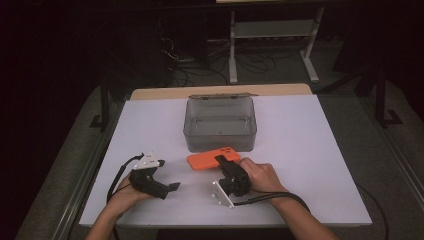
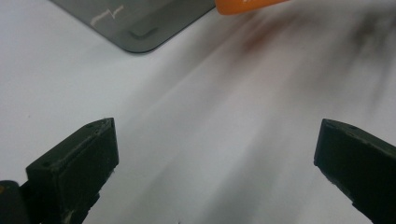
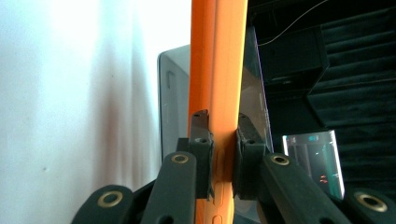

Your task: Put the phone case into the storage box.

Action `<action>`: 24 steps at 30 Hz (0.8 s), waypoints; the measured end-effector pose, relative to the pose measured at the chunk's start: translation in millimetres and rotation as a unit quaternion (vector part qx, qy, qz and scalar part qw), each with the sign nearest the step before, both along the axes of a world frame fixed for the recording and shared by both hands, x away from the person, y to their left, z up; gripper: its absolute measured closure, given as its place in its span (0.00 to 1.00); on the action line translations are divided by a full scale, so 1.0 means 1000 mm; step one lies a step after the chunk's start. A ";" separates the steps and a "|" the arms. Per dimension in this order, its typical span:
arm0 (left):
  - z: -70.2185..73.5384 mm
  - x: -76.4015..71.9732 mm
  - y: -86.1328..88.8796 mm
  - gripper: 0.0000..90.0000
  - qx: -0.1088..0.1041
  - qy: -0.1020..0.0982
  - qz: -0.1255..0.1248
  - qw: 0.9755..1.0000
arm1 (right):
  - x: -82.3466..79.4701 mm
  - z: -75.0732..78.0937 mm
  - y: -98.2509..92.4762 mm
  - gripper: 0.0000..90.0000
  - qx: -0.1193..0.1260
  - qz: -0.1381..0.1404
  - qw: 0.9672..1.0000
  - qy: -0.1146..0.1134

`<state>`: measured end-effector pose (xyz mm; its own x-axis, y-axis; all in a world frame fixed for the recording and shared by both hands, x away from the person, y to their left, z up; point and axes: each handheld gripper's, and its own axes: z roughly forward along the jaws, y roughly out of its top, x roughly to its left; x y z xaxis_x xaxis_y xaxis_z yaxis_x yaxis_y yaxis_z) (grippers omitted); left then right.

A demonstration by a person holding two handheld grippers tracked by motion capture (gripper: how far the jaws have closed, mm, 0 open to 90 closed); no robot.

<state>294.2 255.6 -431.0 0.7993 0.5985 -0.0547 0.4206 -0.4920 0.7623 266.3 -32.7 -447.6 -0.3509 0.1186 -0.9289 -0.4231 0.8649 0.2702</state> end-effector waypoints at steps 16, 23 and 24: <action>-0.001 -0.001 -0.004 0.00 0.003 -0.012 0.010 1.000 | 0.005 0.012 -0.007 0.88 0.058 -0.014 0.996 0.060; 0.000 -0.001 -0.003 0.00 0.002 -0.013 0.013 1.000 | 0.011 0.017 -0.011 0.88 0.083 -0.019 0.992 0.089; 0.000 -0.001 -0.003 0.00 0.003 -0.014 0.013 1.000 | 0.011 0.018 -0.012 0.88 0.085 -0.021 0.992 0.092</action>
<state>293.4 252.6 -431.4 0.7847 0.6193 -0.0286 0.4113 -0.4854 0.7715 277.8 -44.7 -429.3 -0.5049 0.2865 -0.8143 -0.3176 0.8155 0.4838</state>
